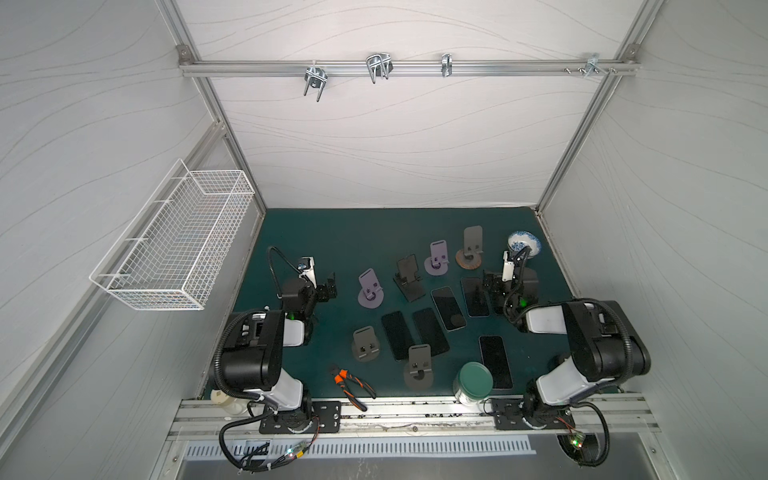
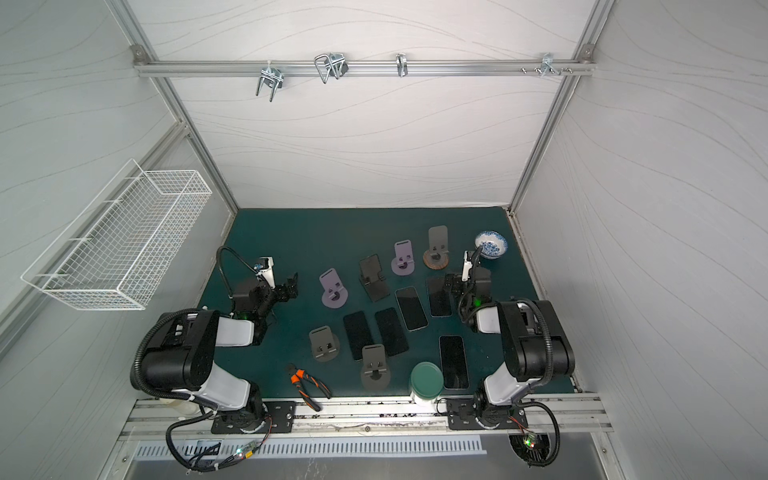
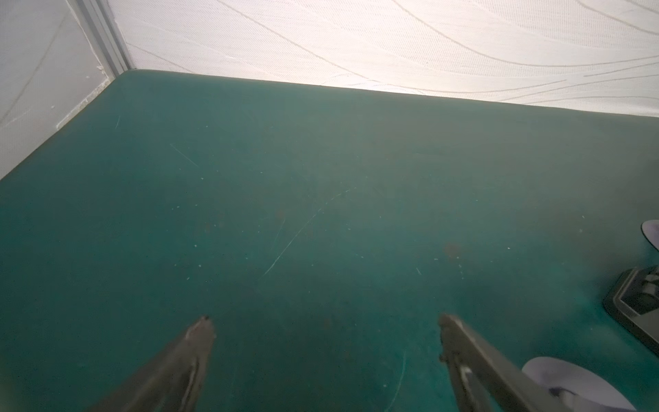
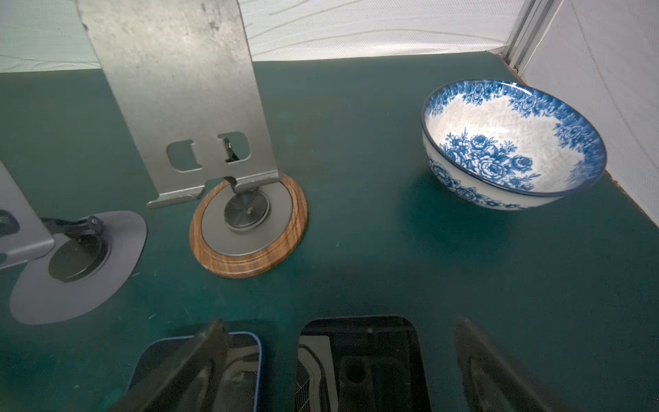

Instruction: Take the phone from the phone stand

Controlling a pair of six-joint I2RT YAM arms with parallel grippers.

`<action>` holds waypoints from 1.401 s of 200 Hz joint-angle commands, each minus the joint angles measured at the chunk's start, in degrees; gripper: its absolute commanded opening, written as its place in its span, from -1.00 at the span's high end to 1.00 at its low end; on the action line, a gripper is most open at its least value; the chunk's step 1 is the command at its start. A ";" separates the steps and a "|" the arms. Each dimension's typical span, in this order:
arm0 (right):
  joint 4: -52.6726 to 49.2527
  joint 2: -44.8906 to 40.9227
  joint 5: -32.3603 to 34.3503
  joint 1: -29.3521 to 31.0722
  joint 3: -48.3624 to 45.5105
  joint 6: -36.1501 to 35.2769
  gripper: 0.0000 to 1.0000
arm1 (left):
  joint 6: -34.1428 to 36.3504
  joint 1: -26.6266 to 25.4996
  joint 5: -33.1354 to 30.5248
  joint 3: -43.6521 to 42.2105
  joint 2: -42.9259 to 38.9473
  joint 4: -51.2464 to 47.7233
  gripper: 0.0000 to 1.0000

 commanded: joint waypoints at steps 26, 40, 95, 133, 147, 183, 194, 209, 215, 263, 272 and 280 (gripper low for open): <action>0.29 -0.46 -0.22 -0.05 0.31 -1.13 -0.99 | 0.06 -0.20 -1.89 1.12 0.13 2.35 -1.00; 0.25 -0.59 -0.19 -0.05 0.32 -1.11 -0.98 | 0.10 -0.27 -2.00 0.98 0.39 3.20 -1.00; 0.20 -0.39 -0.21 -0.05 0.32 -1.08 -0.98 | 0.20 -0.36 -1.87 0.97 0.30 2.89 -1.00; 0.26 -0.53 -0.20 -0.09 0.32 -1.09 -0.98 | 0.83 -1.19 -3.20 1.01 0.17 2.78 -1.00; 0.20 -0.48 -0.19 -0.05 0.32 -1.10 -0.98 | 0.91 -1.33 -3.46 1.01 0.13 2.76 -1.00; 0.20 -0.46 -0.19 -0.05 0.32 -1.14 -0.98 | 0.98 -1.43 -3.58 1.00 0.13 2.71 -1.00; 0.20 -0.49 -0.18 -0.09 0.41 -1.14 -0.98 | 0.97 -1.42 -3.60 1.00 0.20 2.75 -1.00; 0.12 -0.40 -0.36 -0.06 0.41 -1.08 -0.98 | 1.04 -1.42 -3.69 1.01 0.14 2.69 -1.00; 0.24 -0.38 -0.53 -0.09 0.41 -1.16 -0.98 | 0.97 -1.42 -3.64 0.99 0.12 2.67 -1.00; 0.51 -0.31 -0.56 -0.14 0.32 -1.11 -0.98 | 0.98 -1.43 -3.69 0.99 0.08 2.71 -1.00; 0.55 -0.28 -0.58 -0.13 0.32 -1.10 -0.98 | 0.97 -1.43 -3.70 0.94 0.13 2.77 -1.00; 0.53 -0.28 -0.56 -0.13 0.32 -1.13 -0.98 | 0.97 -1.50 -3.73 0.92 0.13 2.78 -1.00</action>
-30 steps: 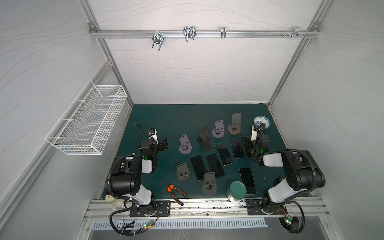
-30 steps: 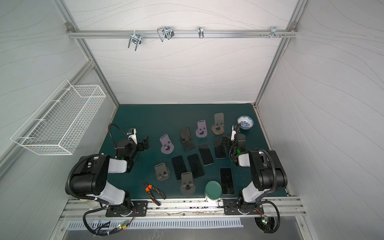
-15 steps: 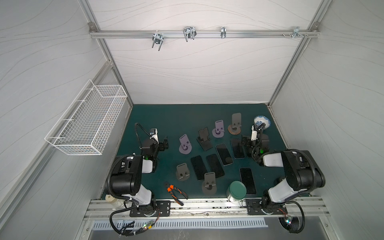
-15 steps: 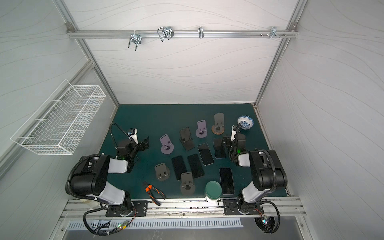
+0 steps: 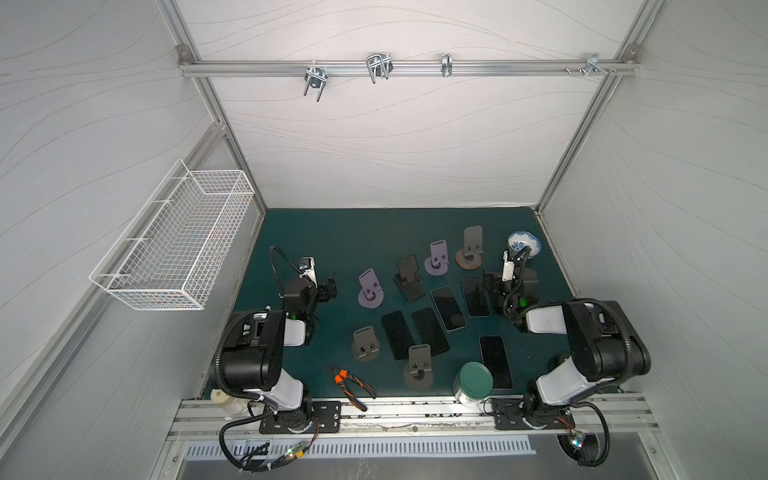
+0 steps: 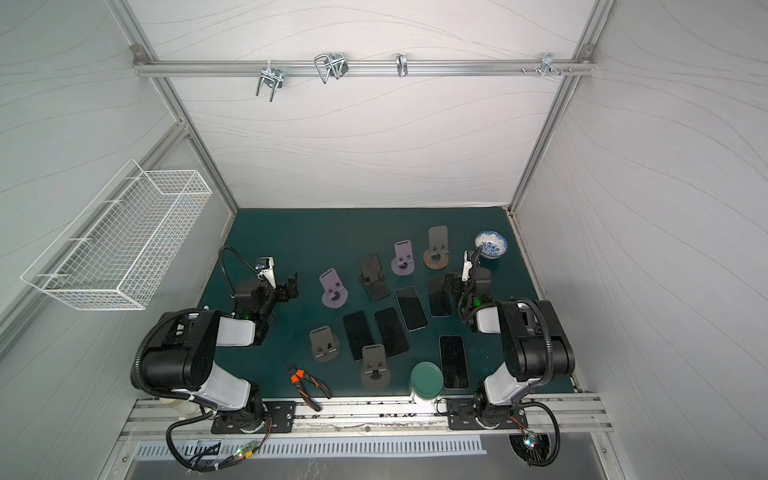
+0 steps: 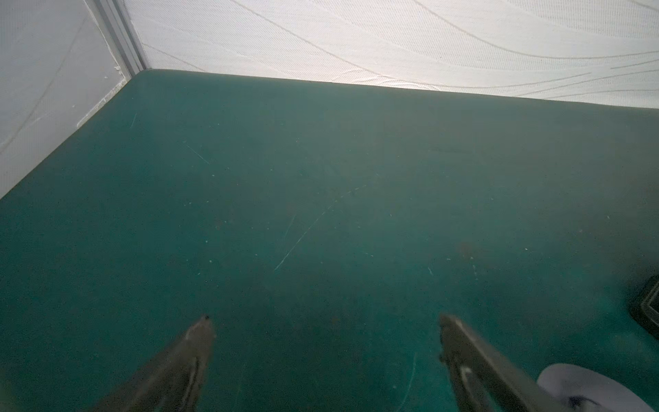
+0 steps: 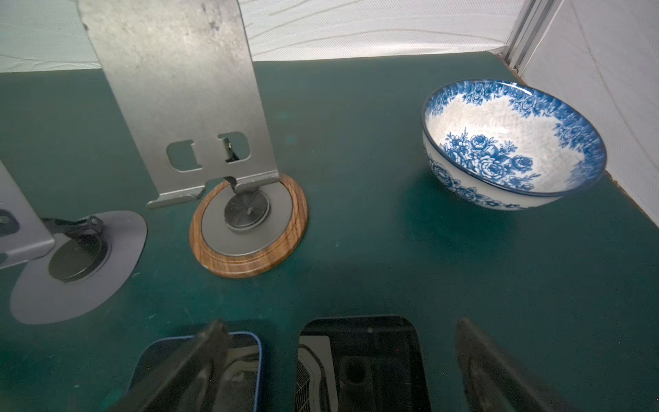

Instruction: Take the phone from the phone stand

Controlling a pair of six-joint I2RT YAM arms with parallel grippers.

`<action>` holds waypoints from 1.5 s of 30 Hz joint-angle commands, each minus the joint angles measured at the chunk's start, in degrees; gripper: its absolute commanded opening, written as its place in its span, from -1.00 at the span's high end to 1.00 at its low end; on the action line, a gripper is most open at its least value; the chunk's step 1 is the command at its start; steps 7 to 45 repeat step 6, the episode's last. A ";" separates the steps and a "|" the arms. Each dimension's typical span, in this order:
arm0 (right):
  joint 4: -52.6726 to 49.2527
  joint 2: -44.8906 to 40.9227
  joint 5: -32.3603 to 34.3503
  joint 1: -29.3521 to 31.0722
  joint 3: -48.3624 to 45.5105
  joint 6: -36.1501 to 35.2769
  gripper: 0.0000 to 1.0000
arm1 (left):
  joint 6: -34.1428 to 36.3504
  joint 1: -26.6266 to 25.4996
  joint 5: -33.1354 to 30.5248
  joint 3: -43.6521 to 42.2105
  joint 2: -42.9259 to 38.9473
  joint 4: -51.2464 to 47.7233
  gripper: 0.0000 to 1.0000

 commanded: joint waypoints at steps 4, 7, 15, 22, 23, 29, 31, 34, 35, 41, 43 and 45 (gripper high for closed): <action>0.46 -0.28 -0.53 -0.13 0.32 -1.12 -0.98 | 0.51 -0.37 -0.65 0.90 0.03 2.97 -1.00; -0.08 -0.54 -0.48 -0.13 0.48 -1.08 -0.98 | 0.51 -0.39 -0.65 0.92 0.01 2.97 -1.00; -0.08 -0.54 -0.48 -0.13 0.48 -1.08 -0.98 | 0.51 -0.39 -0.65 0.92 0.01 2.97 -1.00; -0.08 -0.54 -0.48 -0.13 0.48 -1.08 -0.98 | 0.51 -0.39 -0.65 0.92 0.01 2.97 -1.00; -0.08 -0.54 -0.48 -0.13 0.48 -1.08 -0.98 | 0.51 -0.39 -0.65 0.92 0.01 2.97 -1.00; -0.08 -0.54 -0.48 -0.13 0.48 -1.08 -0.98 | 0.51 -0.39 -0.65 0.92 0.01 2.97 -1.00; -0.08 -0.54 -0.48 -0.13 0.48 -1.08 -0.98 | 0.51 -0.39 -0.65 0.92 0.01 2.97 -1.00; -0.08 -0.54 -0.48 -0.13 0.48 -1.08 -0.98 | 0.51 -0.39 -0.65 0.92 0.01 2.97 -1.00; -0.08 -0.54 -0.48 -0.13 0.48 -1.08 -0.98 | 0.51 -0.39 -0.65 0.92 0.01 2.97 -1.00; -0.08 -0.54 -0.48 -0.13 0.48 -1.08 -0.98 | 0.51 -0.39 -0.65 0.92 0.01 2.97 -1.00; -0.08 -0.54 -0.48 -0.13 0.48 -1.08 -0.98 | 0.51 -0.39 -0.65 0.92 0.01 2.97 -1.00; -0.08 -0.54 -0.48 -0.13 0.48 -1.08 -0.98 | 0.51 -0.39 -0.65 0.92 0.01 2.97 -1.00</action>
